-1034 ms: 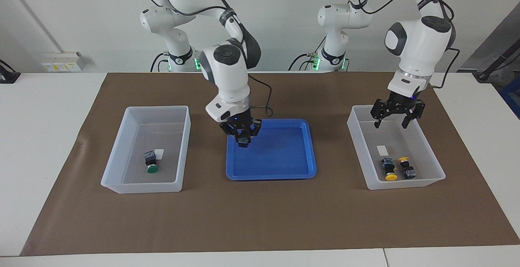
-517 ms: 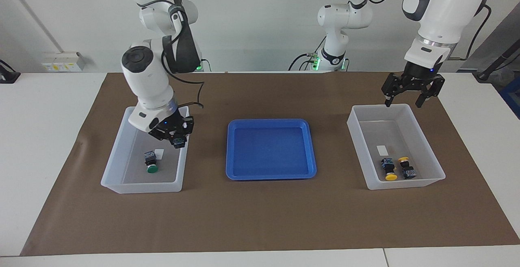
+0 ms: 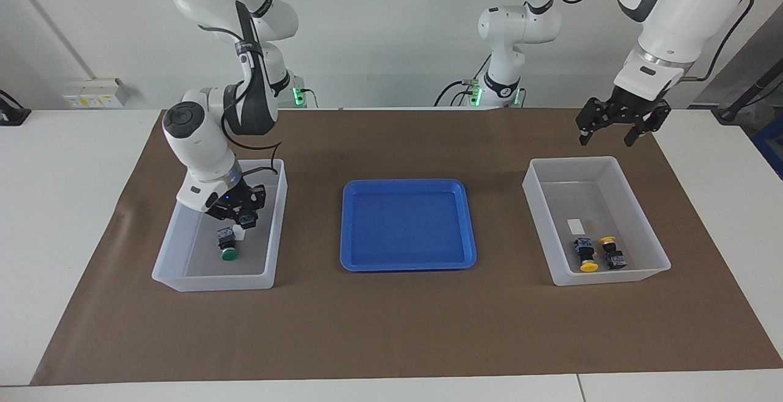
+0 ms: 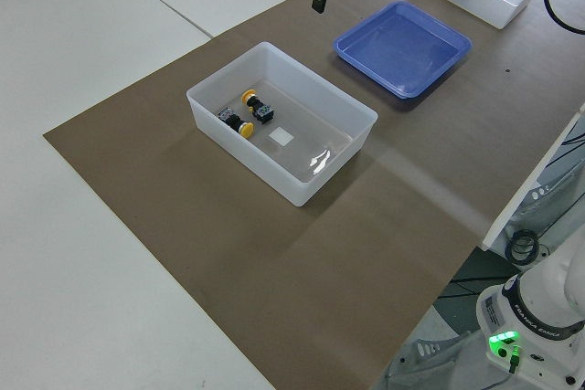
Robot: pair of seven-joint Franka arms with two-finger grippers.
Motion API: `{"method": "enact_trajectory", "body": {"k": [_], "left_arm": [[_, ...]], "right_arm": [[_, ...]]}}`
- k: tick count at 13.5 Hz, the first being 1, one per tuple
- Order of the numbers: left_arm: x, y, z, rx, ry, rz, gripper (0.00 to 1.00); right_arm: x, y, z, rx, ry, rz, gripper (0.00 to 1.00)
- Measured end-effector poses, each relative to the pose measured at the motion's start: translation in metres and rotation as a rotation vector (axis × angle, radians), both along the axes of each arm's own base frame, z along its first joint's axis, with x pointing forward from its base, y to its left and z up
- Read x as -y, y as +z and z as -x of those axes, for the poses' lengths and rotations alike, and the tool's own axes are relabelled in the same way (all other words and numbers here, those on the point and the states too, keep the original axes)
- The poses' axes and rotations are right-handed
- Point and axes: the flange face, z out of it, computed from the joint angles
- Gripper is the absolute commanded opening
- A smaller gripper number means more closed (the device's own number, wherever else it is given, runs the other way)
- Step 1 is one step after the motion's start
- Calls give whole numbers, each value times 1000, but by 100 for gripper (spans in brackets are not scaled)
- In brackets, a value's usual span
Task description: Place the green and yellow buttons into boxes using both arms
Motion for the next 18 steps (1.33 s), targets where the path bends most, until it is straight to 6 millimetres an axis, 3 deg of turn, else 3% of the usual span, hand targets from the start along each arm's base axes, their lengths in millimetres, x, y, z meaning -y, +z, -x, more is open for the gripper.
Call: {"method": "enact_trajectory", "body": {"k": [1,2,3,4,7,9,14,18], "left_arm": [[-1,0,0,0,3,0,100],[-3,0,0,0,5,0,100],[-4,0,0,-1,7,0,100],[-4,0,0,-3,8,0,100],[0,0,1,-6,1,0,100],[4,0,1,-8,-7,-1,100],[-3,0,1,-9,4,0,100],[-1,0,2,-9,2,-1,100]], "right_arm": [[4,-5,2,11,-1,0,34],[7,-10,4,19,-2,1,49],[9,-15,6,25,-3,1,79],[9,-18,8,29,-3,1,100],[7,-17,8,36,-27,-1,100],[2,2,2,71,-80,-7,100],[-1,90,-15,92,-200,-21,100],[9,164,-2,86,-308,-30,100]]}}
